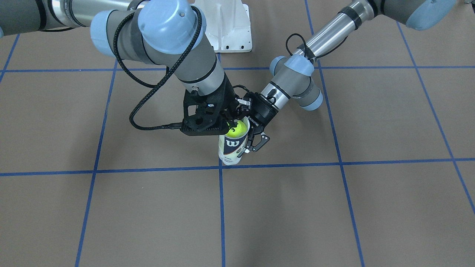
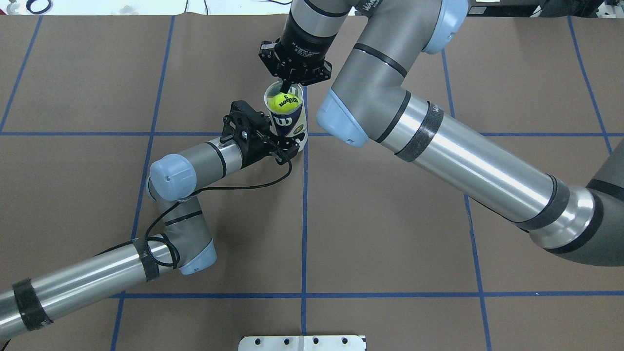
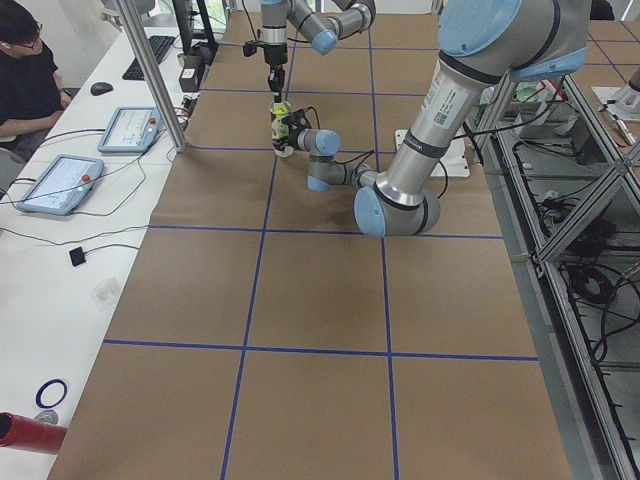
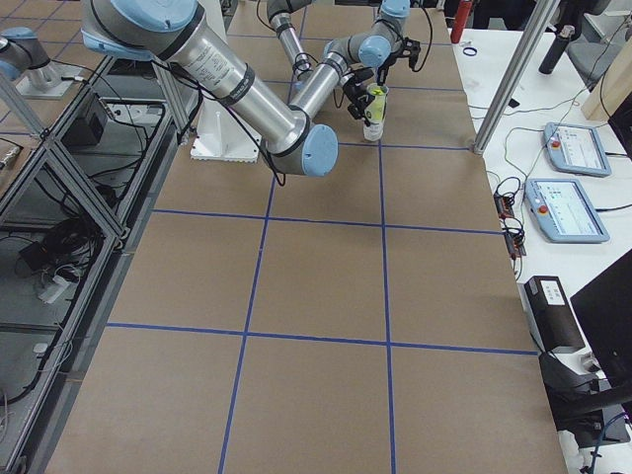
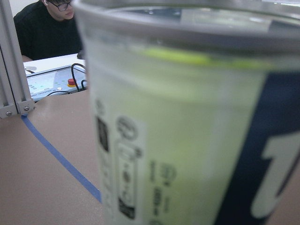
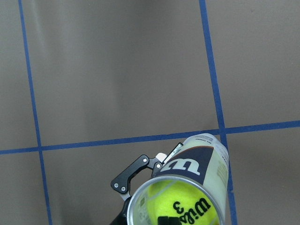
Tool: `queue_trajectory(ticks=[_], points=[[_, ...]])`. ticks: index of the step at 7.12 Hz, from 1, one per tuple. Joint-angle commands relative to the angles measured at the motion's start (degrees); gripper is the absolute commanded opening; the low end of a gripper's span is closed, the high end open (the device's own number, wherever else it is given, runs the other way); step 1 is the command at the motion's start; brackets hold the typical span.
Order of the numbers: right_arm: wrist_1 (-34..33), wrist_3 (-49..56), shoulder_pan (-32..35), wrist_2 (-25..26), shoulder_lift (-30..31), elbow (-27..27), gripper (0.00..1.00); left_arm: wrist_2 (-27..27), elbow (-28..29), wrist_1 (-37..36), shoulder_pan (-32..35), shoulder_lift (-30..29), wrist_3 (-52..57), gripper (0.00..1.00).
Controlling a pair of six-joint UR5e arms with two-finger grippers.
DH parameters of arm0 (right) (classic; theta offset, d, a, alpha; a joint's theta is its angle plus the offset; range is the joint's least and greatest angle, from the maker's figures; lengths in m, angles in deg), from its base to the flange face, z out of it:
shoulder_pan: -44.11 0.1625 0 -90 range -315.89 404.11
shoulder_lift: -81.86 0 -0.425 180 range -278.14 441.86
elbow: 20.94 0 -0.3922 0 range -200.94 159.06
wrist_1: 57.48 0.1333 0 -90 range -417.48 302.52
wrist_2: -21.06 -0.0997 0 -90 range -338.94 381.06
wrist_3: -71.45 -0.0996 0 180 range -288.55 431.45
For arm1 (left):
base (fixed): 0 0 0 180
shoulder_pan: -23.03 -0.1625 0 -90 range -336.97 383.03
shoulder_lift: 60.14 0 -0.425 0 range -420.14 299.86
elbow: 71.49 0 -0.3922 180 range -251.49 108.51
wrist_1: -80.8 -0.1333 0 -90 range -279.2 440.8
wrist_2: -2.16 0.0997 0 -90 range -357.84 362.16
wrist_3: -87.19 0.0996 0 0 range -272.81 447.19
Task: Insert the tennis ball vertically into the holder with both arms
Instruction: 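Lower the ball with the right gripper into the can's open top, then open the right gripper and raise it away from the can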
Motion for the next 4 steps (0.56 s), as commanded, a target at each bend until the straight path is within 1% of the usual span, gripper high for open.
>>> queue_trajectory(ticks=[1,2,3,4], points=[[1.8,0.3,1.0,-0.4,0.1,0.8,0.99,-0.1,0.1,0.1,0.0,0.2,0.0,0.78],[1.8,0.2,1.8,-0.6,0.2,1.3,1.00,0.0,0.5,0.1,-0.1,0.3,0.0,0.80],[1.8,0.2,3.1,-1.8,0.2,1.3,1.00,0.0,0.7,0.1,-0.2,0.3,0.0,0.80],[1.8,0.2,4.1,-3.3,0.2,1.3,1.00,-0.1,0.7,0.1,-0.2,0.3,0.0,0.82]])
